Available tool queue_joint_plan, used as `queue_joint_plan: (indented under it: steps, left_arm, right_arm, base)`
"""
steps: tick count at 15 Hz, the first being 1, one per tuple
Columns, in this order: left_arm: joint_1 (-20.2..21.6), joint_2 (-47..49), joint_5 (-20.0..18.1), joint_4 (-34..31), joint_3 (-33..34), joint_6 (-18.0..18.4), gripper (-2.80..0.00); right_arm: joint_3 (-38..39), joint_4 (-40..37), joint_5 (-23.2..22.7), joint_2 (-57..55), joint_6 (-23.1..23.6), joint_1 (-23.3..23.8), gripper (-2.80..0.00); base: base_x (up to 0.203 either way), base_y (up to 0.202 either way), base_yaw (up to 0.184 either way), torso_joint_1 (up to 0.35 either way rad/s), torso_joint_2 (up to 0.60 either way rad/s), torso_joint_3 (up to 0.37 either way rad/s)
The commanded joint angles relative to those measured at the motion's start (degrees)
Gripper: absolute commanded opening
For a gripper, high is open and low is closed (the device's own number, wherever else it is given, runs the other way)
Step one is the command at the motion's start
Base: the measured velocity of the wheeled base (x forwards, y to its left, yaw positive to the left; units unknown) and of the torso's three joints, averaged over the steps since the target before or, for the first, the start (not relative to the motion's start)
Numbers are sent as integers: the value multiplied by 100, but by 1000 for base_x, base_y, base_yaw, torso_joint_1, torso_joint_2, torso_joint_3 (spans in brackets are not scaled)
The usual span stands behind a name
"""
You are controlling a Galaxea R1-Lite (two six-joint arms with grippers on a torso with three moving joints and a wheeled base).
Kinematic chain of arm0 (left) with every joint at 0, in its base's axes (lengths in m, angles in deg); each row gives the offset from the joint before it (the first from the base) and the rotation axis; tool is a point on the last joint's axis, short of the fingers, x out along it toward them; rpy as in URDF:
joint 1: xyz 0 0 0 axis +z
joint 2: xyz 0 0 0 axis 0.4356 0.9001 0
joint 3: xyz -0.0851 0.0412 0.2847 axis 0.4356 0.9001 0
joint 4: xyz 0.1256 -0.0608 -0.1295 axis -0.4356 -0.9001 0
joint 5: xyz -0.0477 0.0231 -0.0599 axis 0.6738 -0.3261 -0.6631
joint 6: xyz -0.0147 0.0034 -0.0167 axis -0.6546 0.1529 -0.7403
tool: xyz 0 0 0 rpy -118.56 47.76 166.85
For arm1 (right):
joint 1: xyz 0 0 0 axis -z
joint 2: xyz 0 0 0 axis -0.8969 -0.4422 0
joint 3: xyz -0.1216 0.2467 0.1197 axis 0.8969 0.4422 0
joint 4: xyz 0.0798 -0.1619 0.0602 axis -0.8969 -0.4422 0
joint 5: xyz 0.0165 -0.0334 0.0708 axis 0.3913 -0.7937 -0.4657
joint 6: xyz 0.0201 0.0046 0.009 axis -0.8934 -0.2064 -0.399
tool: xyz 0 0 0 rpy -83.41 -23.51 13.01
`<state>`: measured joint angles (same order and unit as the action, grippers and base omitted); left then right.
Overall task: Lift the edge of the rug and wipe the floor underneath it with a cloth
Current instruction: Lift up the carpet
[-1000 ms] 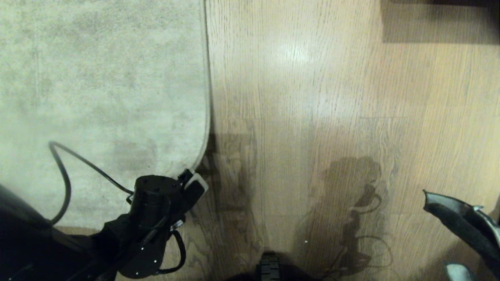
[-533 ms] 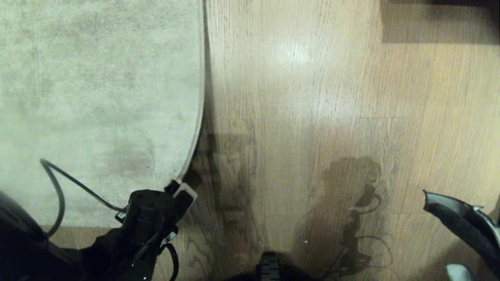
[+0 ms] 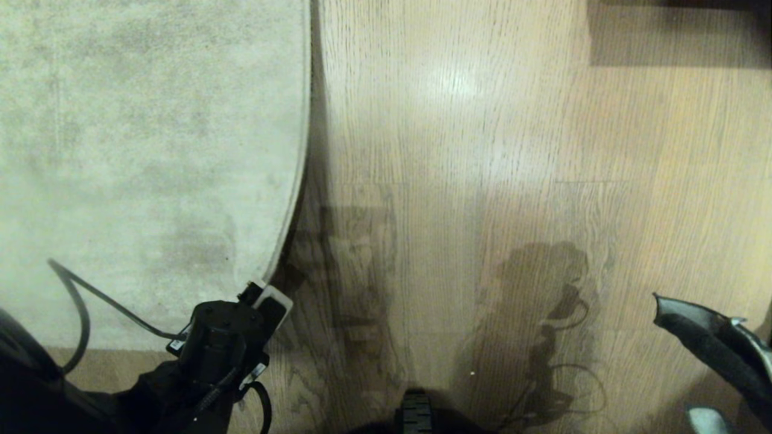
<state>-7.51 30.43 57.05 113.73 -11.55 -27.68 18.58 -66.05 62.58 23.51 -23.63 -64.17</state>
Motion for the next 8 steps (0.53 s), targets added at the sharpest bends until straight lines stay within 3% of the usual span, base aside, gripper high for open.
queue_joint_plan:
  steps: [1,8]
  left_arm:
    - [108,-92,30,18,7,21,-280]
    - [421,-564,22,-17,123,24,-280]
  right_arm:
    - [0,2,1,-7,5,-2,-280]
    - [0,2,1,0,5,-2,-280]
  base:
    - [0,0,0,0,0,0]
    - [0,0,0,0,0,0]
